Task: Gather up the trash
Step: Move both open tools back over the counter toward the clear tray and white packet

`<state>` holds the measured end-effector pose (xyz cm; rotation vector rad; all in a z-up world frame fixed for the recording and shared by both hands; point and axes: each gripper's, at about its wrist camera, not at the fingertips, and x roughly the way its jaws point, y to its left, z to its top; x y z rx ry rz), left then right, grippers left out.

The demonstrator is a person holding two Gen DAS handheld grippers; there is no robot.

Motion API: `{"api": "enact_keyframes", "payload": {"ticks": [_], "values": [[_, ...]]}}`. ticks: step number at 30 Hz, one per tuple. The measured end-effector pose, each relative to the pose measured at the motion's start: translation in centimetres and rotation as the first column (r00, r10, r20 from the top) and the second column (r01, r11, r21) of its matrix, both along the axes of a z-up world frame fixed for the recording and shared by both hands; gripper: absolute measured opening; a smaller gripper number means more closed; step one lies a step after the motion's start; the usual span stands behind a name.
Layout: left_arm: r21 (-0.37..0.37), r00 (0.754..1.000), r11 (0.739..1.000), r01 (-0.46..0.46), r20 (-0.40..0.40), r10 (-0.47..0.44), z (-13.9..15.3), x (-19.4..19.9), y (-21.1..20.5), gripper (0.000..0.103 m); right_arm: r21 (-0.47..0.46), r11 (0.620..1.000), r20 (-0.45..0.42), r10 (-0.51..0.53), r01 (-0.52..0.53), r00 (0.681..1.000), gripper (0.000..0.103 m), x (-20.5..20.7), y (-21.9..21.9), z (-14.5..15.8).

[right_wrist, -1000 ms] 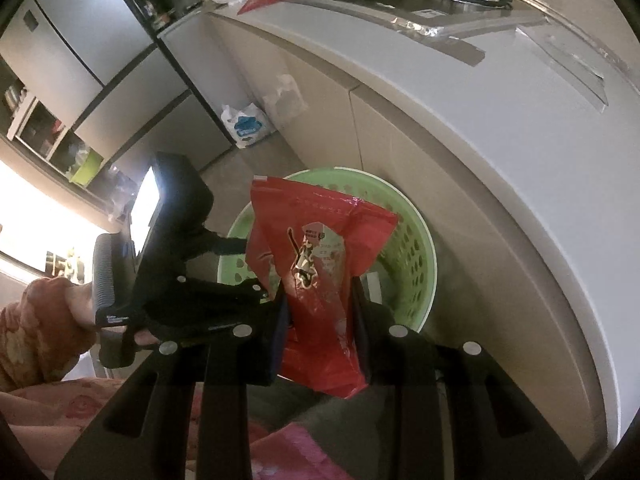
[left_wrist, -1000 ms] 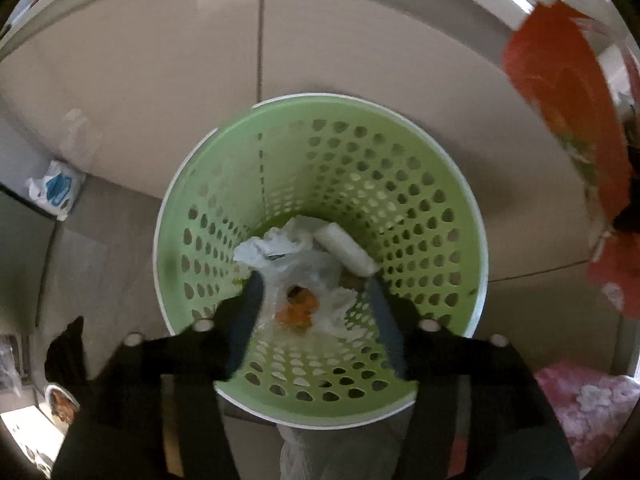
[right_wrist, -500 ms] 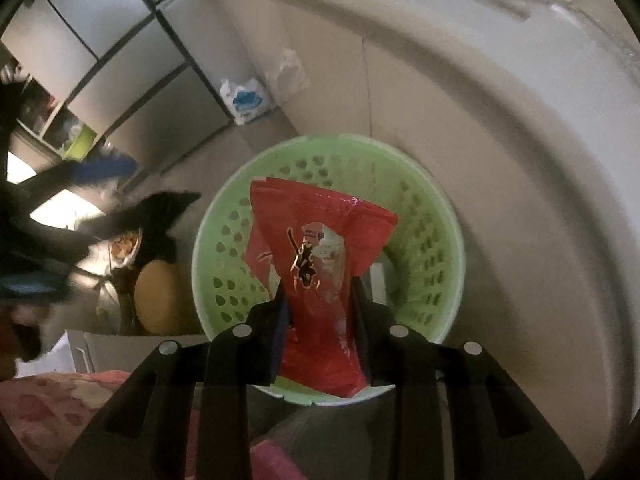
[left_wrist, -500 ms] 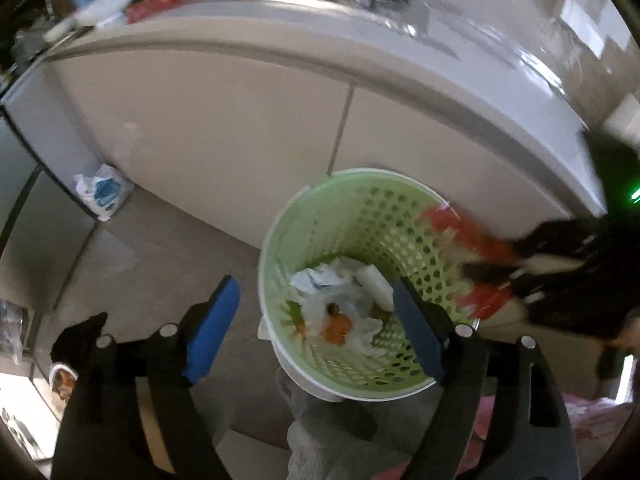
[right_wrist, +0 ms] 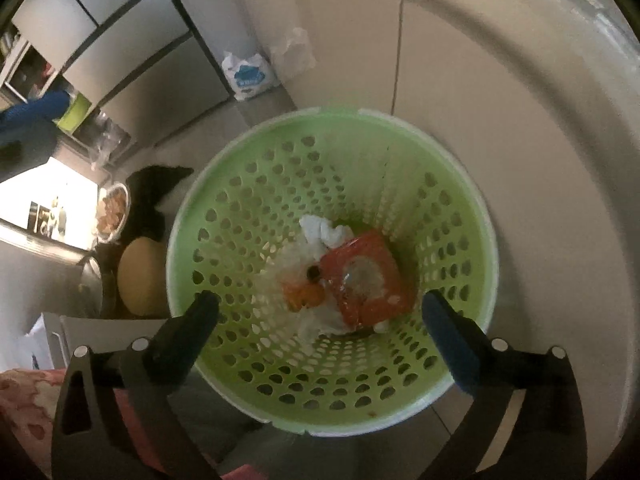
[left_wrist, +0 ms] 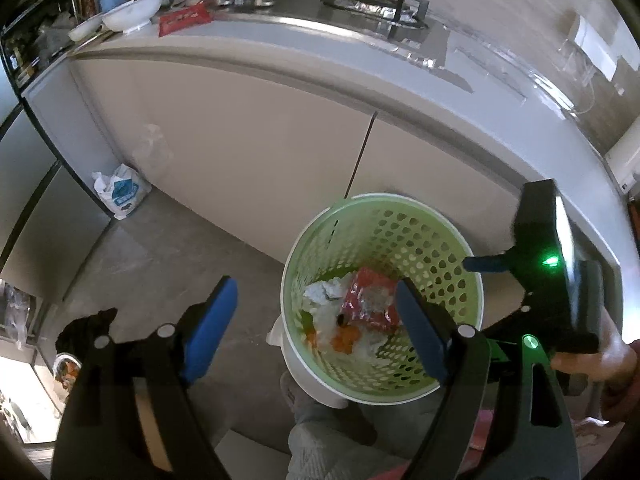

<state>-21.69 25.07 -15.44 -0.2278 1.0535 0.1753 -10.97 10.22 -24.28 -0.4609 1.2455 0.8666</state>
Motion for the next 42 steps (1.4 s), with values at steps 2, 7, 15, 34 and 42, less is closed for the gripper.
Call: {"api": "enact_keyframes", "payload": {"ticks": [2,7,15,34,42], "values": [[0.002,1.000,1.000,0.009,0.023,-0.009,1.0,0.2,-0.2,0.079,0.024,0.999,0.017,-0.027,0.027,0.999,0.101,0.1,-0.9,2.2],[0.042,0.994,0.999,0.028,0.102,-0.032,4.7,1.3,-1.4,0.093,0.098,0.991,0.048,-0.096,0.091,0.994,0.101,0.6,-3.7,7.9],[0.036,0.977,0.992,0.120,0.175,-0.124,8.3,5.2,-4.3,0.095,0.160,0.948,0.099,-0.294,0.276,0.951,0.101,3.3,-11.0,14.0],[0.061,0.953,0.960,0.274,0.114,-0.279,7.9,23.9,-14.3,0.095,0.159,0.832,0.212,-0.554,0.531,0.805,0.101,16.0,-24.1,16.3],[0.037,0.992,0.992,0.120,0.042,-0.121,5.7,33.4,-16.7,0.095,0.189,0.868,0.224,-0.493,0.459,0.841,0.101,23.4,-24.8,15.6]]}}
